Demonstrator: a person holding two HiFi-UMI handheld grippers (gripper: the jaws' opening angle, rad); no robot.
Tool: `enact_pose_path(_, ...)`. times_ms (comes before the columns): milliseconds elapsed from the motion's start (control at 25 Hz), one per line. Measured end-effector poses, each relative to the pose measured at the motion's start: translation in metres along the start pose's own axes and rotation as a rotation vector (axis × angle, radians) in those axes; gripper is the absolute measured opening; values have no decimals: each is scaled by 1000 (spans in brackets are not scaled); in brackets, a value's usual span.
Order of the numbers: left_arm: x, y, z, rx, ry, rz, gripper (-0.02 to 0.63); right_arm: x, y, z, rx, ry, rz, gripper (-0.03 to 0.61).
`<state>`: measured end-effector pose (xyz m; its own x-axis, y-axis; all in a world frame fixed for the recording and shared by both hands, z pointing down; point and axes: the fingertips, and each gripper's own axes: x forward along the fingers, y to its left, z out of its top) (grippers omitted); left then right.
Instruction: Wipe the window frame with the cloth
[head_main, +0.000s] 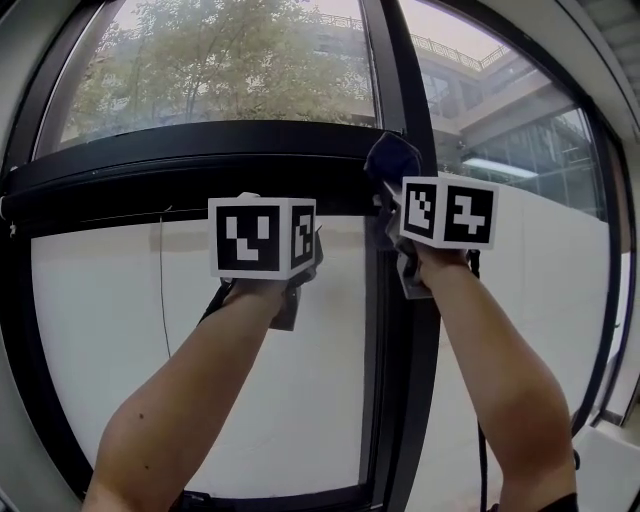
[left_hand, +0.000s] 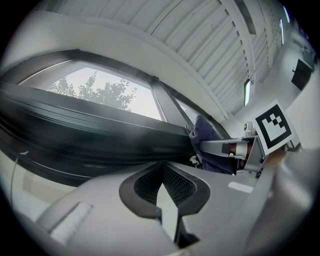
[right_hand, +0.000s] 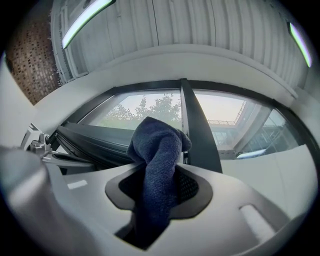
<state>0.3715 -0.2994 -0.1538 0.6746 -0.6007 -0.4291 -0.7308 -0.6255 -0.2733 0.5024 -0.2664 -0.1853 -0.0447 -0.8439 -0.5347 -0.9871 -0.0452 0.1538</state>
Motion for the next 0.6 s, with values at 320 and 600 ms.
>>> enact_pose_path(320, 16, -18, -13, -12, 8, -30, -6, -8, -26, -15, -30, 13, -27, 126)
enact_pose_path(600, 17, -21, -46, -36, 45, -36, -6, -8, -20, -29, -65, 38, -12, 126)
